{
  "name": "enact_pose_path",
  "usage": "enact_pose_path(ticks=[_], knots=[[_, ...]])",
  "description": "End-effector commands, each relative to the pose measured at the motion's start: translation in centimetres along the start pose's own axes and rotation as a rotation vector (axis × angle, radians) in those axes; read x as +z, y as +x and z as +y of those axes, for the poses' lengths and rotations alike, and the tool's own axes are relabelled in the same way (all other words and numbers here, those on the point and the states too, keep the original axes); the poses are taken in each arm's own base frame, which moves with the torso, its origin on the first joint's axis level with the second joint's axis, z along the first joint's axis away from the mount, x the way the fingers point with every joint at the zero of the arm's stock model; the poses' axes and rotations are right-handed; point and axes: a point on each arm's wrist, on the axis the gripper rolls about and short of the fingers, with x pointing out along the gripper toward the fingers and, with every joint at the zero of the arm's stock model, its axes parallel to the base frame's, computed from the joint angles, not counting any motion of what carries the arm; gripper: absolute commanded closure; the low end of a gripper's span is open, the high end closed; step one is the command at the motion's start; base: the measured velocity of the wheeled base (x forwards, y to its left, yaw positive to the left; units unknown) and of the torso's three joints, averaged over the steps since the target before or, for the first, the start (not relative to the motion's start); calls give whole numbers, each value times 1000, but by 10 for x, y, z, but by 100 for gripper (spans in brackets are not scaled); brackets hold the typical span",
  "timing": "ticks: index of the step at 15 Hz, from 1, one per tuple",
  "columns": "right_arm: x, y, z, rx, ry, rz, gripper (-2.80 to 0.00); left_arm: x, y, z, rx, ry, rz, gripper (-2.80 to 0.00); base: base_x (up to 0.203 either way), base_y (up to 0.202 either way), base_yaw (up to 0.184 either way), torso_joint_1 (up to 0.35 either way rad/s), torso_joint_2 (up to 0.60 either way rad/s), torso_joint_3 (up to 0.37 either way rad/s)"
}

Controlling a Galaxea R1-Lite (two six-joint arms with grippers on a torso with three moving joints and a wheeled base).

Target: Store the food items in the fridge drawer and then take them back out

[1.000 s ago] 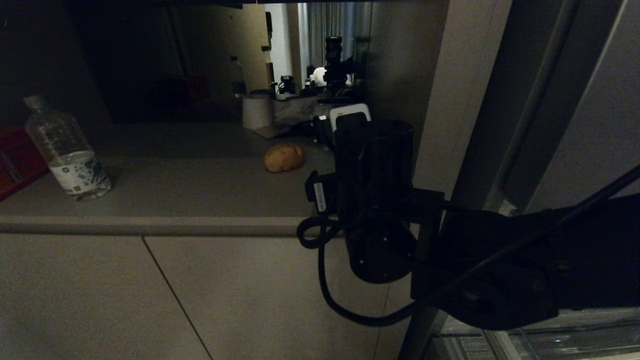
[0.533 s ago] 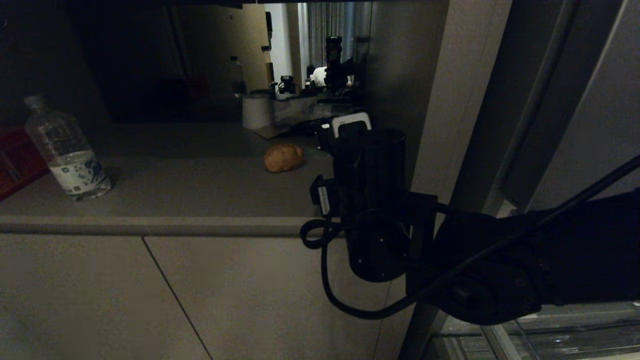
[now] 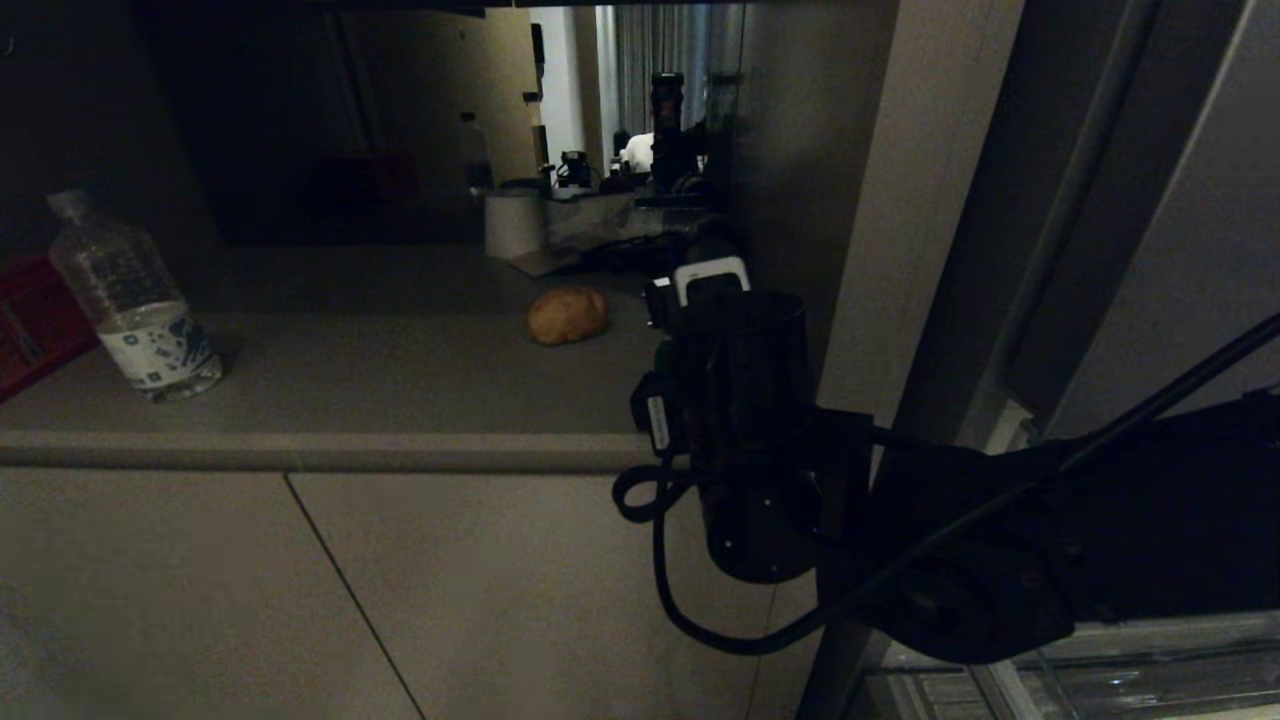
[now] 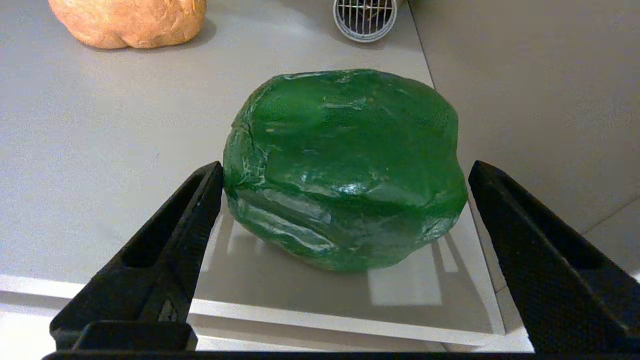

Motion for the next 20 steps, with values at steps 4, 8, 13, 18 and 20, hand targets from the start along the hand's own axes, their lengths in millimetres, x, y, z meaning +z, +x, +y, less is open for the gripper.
enact_pose_path(ticks=[4,8,13,18,20], knots=[[-3,2,2,-8,-5,4,0,0,0,0,1,0,1,0,0,0,0,0,0,0],[-4,2,2,-7,-6,5,0,0,0,0,1,0,0,0,0,0,0,0,0,0],[9,-4,-6,-5,13,-16,0,0,0,0,1,0,0,0,0,0,0,0,0,0],[34,-43,-24,51,49,-57,0,0,0,0,1,-1,1,0,0,0,0,0,0,0],[34,-69,-30,128,44,-61,0,0,0,0,1,-1,0,0,0,0,0,0,0,0]])
